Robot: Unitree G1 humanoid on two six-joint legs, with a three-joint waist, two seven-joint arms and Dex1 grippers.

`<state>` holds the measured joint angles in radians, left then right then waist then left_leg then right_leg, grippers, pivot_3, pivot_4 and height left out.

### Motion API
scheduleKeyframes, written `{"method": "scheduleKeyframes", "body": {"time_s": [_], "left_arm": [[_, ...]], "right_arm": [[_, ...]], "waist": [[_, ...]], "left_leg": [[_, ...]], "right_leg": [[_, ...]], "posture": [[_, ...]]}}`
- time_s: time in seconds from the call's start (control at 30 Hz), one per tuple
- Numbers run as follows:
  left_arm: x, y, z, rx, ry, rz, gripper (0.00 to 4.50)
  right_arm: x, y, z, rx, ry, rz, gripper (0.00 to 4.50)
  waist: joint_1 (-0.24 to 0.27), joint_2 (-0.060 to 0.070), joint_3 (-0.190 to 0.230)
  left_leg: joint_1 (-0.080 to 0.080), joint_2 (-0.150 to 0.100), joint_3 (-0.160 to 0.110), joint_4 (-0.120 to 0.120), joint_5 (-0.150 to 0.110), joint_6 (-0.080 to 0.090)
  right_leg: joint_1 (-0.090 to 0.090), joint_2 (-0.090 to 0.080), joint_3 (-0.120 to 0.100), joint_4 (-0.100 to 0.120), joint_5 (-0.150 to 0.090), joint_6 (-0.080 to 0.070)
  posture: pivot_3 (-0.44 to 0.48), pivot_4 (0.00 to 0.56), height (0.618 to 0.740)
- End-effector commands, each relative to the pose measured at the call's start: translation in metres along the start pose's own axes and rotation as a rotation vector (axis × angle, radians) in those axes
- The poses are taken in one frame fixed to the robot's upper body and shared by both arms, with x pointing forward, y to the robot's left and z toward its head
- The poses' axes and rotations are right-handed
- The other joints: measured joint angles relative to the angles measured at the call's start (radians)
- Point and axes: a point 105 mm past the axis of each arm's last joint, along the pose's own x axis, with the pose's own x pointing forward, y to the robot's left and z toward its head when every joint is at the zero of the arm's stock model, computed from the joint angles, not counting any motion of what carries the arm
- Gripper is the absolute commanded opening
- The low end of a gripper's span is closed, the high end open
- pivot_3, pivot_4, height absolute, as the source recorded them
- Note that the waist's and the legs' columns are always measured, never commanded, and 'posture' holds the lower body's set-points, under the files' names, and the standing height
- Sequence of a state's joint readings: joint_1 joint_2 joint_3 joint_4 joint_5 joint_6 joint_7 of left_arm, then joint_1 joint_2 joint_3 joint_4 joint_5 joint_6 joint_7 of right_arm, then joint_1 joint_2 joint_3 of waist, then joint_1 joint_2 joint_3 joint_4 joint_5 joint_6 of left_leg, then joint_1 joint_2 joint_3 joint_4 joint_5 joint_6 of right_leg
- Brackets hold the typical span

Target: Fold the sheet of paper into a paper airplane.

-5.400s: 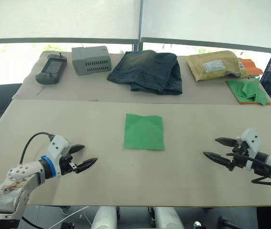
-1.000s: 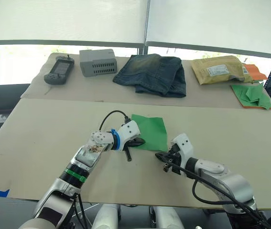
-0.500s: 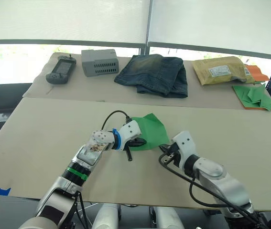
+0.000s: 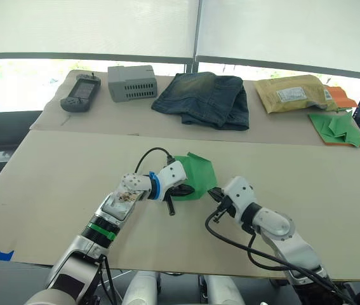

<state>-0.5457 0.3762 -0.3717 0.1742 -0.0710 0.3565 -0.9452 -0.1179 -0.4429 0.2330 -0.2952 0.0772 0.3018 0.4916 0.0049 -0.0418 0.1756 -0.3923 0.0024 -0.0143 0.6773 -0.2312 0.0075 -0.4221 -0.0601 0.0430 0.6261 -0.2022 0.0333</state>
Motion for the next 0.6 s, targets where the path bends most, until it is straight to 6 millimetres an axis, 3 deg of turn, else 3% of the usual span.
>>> {"method": "scheduleKeyframes", "body": {"time_s": [0.03, 0.17, 0.3, 0.5, 0.6], "left_arm": [[-0.006, -0.002, -0.019, -0.035, 0.068, 0.014, 0.0], [-0.013, -0.004, -0.025, -0.054, 0.078, 0.041, 0.0], [-0.018, -0.003, -0.029, -0.074, 0.081, 0.074, 0.0], [-0.036, 0.002, -0.032, -0.115, 0.071, 0.159, 0.0], [-0.045, 0.01, -0.024, -0.085, 0.025, 0.22, 0.0]], "right_arm": [[0.011, 0.0, 0.02, -0.059, -0.089, 0.058, 0.04], [0.021, 0.004, 0.031, -0.076, -0.141, 0.123, 0.04], [0.029, 0.01, 0.029, -0.075, -0.136, 0.193, 0.04], [0.048, 0.024, 0.011, -0.081, -0.076, 0.31, 0.04], [0.053, 0.028, 0.005, -0.058, -0.061, 0.324, 0.04]], "waist": [[-0.006, 0.0, 0.0], [-0.017, 0.0, 0.0], [-0.021, 0.0, 0.0], [-0.029, 0.0, 0.0], [-0.03, 0.0, 0.0]], "left_leg": [[0.0, 0.0, 0.0, 0.0, 0.0, 0.0], [0.001, 0.001, 0.0, -0.002, 0.0, 0.0], [0.001, 0.001, 0.0, -0.003, 0.0, 0.0], [0.003, 0.004, 0.0, -0.004, 0.0, 0.0], [0.003, 0.005, 0.0, -0.005, 0.0, 0.0]], "right_leg": [[0.0, 0.0, 0.0, 0.0, 0.0, 0.0], [0.0, 0.001, 0.0, 0.0, -0.001, -0.002], [0.0, 0.001, 0.0, 0.001, -0.001, -0.002], [0.0, 0.002, 0.0, 0.001, -0.001, -0.003], [-0.001, 0.002, 0.0, 0.001, -0.001, -0.003]], "posture": [[0.0, 0.15, 0.728], [0.0, 0.15, 0.728], [0.0, 0.15, 0.728], [0.0, 0.15, 0.728], [0.0, 0.15, 0.728]]}}
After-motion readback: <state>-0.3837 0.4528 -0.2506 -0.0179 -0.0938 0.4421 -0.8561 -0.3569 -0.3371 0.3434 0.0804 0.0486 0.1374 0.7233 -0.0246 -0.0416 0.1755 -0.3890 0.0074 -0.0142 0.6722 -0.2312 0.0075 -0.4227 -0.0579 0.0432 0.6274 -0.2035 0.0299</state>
